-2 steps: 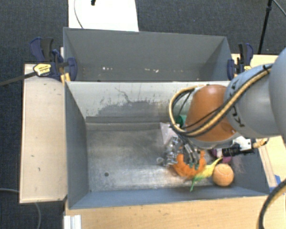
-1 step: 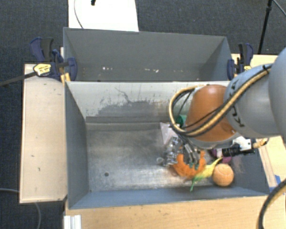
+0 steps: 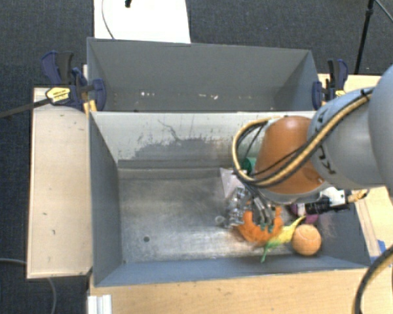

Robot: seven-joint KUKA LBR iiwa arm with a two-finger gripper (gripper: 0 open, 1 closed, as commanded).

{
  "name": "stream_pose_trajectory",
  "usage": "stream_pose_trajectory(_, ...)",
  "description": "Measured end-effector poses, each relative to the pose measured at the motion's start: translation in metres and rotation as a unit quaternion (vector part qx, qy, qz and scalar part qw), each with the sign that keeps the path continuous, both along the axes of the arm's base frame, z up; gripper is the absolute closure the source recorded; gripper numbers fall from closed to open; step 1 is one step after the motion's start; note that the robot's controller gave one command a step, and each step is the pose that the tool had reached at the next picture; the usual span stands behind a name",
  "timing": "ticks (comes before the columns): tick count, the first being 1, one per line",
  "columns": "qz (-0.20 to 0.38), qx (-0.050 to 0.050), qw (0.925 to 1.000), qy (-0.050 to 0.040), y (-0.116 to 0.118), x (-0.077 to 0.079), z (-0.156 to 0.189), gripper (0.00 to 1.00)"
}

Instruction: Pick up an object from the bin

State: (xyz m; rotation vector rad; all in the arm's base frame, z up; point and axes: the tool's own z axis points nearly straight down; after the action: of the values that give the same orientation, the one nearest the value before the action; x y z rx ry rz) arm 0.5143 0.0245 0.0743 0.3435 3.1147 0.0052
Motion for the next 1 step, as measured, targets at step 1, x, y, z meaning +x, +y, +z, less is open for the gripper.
stream_pose_trajectory(1, -0.002, 0.000, 1.0000, 0.0000, 0.0000, -0.0001, 0.0000, 1.00)
